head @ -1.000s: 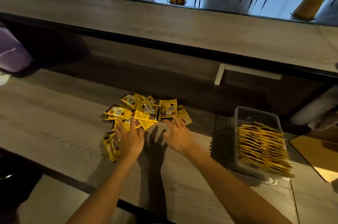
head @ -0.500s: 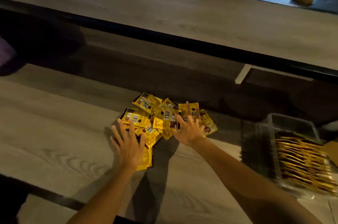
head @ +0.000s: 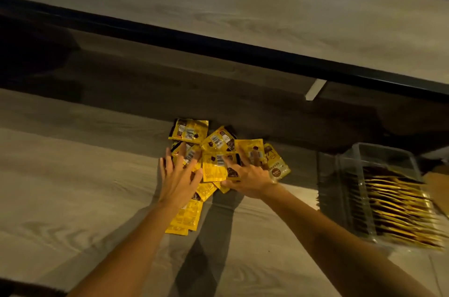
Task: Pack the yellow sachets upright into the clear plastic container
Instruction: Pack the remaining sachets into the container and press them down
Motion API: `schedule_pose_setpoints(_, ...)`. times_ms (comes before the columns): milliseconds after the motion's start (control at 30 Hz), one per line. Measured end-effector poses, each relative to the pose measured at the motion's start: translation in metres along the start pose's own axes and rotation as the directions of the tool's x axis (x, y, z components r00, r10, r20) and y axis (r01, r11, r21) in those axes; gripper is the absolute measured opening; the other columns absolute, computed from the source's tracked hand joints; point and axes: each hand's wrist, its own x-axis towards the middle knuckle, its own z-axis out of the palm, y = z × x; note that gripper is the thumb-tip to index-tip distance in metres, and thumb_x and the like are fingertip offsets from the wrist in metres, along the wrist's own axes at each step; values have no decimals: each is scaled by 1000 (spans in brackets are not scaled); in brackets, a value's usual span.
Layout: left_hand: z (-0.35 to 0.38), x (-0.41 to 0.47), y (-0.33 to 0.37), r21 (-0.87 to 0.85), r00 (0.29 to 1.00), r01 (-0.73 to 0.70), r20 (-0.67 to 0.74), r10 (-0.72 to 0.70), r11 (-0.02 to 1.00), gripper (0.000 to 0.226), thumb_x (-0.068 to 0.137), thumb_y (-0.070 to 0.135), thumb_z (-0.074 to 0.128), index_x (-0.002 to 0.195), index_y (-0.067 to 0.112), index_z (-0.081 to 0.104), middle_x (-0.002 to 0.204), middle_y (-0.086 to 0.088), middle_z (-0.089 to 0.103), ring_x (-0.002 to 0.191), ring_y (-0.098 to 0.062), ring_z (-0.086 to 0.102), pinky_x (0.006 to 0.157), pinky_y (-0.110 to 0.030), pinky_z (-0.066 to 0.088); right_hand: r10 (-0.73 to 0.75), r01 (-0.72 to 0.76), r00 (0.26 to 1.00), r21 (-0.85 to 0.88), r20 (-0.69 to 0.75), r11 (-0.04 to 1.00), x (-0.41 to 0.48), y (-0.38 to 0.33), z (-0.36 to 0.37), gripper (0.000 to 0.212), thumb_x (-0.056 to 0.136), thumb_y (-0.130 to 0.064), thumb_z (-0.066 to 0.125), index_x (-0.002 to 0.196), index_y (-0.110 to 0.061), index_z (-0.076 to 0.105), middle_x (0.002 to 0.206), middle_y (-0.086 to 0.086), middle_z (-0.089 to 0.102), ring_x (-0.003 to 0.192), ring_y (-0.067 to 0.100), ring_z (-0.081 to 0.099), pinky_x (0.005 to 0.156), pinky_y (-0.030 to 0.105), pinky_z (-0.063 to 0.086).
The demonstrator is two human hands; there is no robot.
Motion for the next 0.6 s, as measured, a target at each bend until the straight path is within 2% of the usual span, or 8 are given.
schedule_pose_setpoints(167,7,-8,39,-1,998,-57,25,57,998,51,84,47,33,120,25,61,134,-16,54,125,-50,44,97,-62,38,75,-74,995,10,-66,997,-32,29,12,69,87,-63,40,143,-49,2,156,-4,-22,143,43,7,114,61,12)
schedule_pose_setpoints(267,16,-16,72,-62,994,-64,80,69,996,51,84,44,32,115,21,66,120,-20,63,121,-51,47,96,-66,37,142,-137,984,55,-106,989,-56,51,24,68,87,-63,39,144,-48,4,159,-1,-14,144,42,4,115,60,7)
schedule_pose_setpoints(300,20,-20,83,-85,995,-68,69,74,994,54,85,45,29,119,21,64,123,-20,61,124,-51,44,99,-66,33,169,-161,978,71,-120,984,-63,58,27,67,88,-62,39,144,-48,5,159,0,-12,144,41,2,115,59,5)
schedule_pose_setpoints(333,21,-24,95,-108,995,-57,73,65,993,60,85,48,21,127,24,57,133,-19,54,131,-50,35,105,-64,25,195,-185,971,86,-137,979,-70,65,31,67,88,-61,39,145,-47,6,159,1,-9,144,41,1,115,58,2)
schedule_pose_setpoints(400,27,-32,117,-137,992,-42,112,57,990,74,80,53,-1,142,33,33,153,-12,28,144,-42,8,114,-56,3,240,-219,954,127,-180,967,-83,75,37,68,87,-59,39,146,-42,10,159,5,-3,145,40,0,116,56,-1)
schedule_pose_setpoints(467,30,-40,135,-192,991,-46,118,70,980,80,74,54,-12,147,35,15,158,-3,12,146,-34,-8,115,-52,-9,265,-225,938,187,-224,956,-93,82,40,73,79,-58,33,146,-36,16,159,7,0,145,37,-4,116,54,-3)
schedule_pose_setpoints(533,26,-44,148,-267,993,-38,97,66,963,72,82,52,-5,148,30,12,158,0,15,146,-30,-6,114,-50,-12,266,-207,926,230,-267,951,-99,84,39,75,74,-54,28,145,-31,25,159,8,1,146,33,-5,117,52,-4)
schedule_pose_setpoints(600,18,-41,150,-336,1000,-12,-13,8,942,56,95,40,20,147,20,25,151,-7,33,146,-30,10,115,-49,-8,248,-172,909,241,-336,955,-98,81,35,68,78,-53,30,140,-26,34,159,8,8,147,30,1,118,49,-1)
